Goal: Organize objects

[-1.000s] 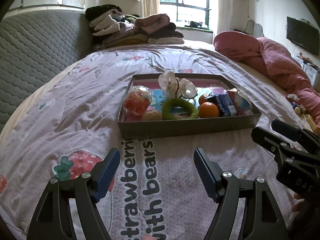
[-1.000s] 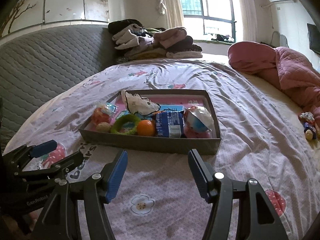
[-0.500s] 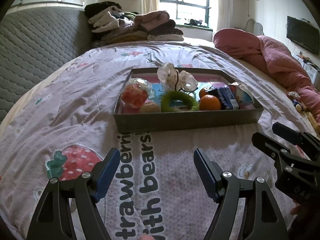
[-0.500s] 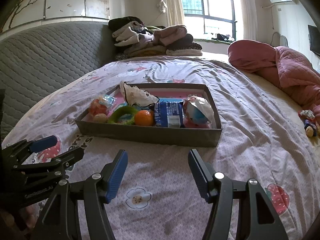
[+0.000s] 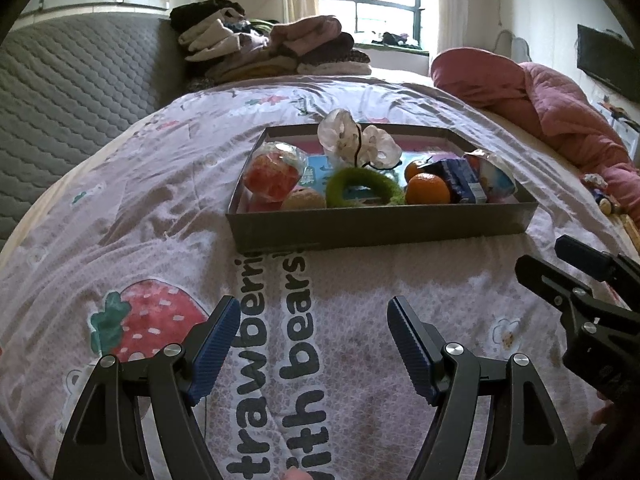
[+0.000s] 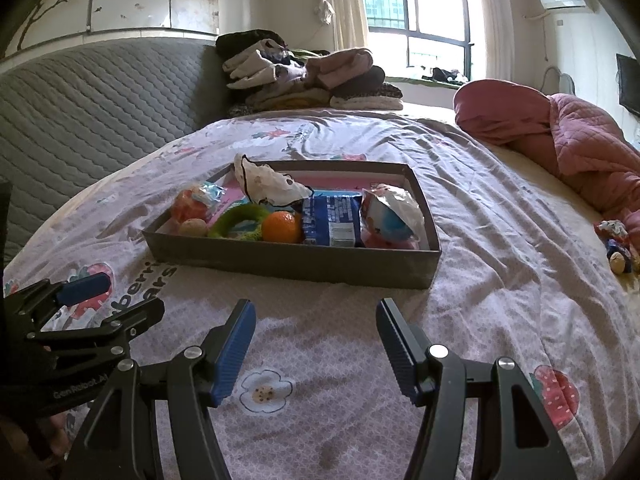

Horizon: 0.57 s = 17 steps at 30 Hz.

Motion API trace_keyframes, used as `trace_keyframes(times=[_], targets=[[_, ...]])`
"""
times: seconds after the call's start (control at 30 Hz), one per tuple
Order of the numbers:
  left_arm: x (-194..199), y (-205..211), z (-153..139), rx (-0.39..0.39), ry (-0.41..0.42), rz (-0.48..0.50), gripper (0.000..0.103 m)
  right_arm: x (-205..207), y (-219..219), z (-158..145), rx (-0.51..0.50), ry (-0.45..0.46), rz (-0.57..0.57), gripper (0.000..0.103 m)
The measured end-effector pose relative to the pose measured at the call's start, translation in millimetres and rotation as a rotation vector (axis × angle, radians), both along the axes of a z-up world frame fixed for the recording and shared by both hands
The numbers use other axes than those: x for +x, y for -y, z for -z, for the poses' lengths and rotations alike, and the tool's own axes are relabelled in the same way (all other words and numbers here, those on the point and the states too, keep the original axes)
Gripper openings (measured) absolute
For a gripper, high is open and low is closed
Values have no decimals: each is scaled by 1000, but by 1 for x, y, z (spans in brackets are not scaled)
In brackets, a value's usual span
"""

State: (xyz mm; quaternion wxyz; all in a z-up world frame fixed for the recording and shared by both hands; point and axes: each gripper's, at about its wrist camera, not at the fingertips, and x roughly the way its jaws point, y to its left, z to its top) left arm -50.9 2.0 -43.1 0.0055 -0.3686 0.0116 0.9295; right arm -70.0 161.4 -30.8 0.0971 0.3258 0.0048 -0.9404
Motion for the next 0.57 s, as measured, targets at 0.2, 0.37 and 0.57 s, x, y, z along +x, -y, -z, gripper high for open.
trace_keyframes(times=[0.2,0.37,0.57], targets=[[-1,2,0,4,1,-2,77,-1,1,2,-2,7,-5,62],[-2,2,3,18,4,18,77,-2,2,5,4,20,-15,62],[-1,0,3,14,-4,22,77,-2,3,8,4,28,-13,62]])
